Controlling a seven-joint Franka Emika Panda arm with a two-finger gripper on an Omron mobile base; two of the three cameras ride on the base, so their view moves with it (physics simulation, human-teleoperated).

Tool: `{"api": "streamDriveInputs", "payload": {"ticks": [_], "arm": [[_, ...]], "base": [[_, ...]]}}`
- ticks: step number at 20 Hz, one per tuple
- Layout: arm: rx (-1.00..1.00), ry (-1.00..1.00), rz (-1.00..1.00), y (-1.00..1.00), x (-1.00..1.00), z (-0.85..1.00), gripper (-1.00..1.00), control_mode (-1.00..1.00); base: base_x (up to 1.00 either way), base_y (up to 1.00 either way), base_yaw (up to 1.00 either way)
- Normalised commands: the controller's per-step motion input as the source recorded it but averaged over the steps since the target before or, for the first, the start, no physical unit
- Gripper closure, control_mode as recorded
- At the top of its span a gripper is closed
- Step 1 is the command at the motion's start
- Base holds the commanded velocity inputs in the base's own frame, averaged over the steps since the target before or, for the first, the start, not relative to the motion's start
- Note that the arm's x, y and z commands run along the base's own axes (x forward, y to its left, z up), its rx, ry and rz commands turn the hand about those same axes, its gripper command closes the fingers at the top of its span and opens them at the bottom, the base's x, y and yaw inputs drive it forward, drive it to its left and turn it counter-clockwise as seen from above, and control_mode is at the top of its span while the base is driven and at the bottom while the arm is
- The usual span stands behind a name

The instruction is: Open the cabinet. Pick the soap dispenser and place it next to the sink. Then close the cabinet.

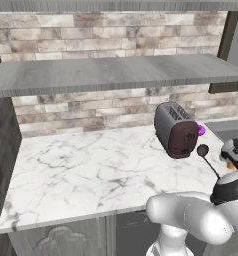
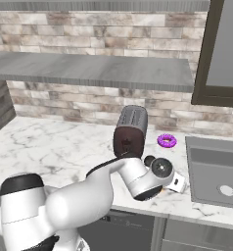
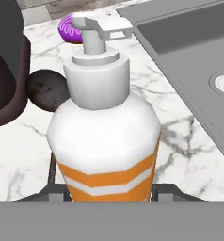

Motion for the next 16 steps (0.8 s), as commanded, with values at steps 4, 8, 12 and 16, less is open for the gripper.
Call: {"api": "streamDriveInputs", "payload": {"ticks": [4, 8, 12, 16], "arm": [[-0.04, 0.0, 0.0, 0.0, 0.0, -0.17, 1.0, -1.0], [-0.07, 0.0, 0.0, -0.04, 0.14, -0.01, 1.0, -1.0], [-0.05, 0.0, 0.0, -0.05, 0.21, -0.02, 1.0, -1.0], [-0.05, 0.0, 0.0, -0.08, 0.2, -0.04, 1.0, -1.0]], "base": [[0.0, 0.0, 0.0], [0.0, 0.0, 0.0], [0.0, 0.0, 0.0], [0.0, 0.0, 0.0]]}}
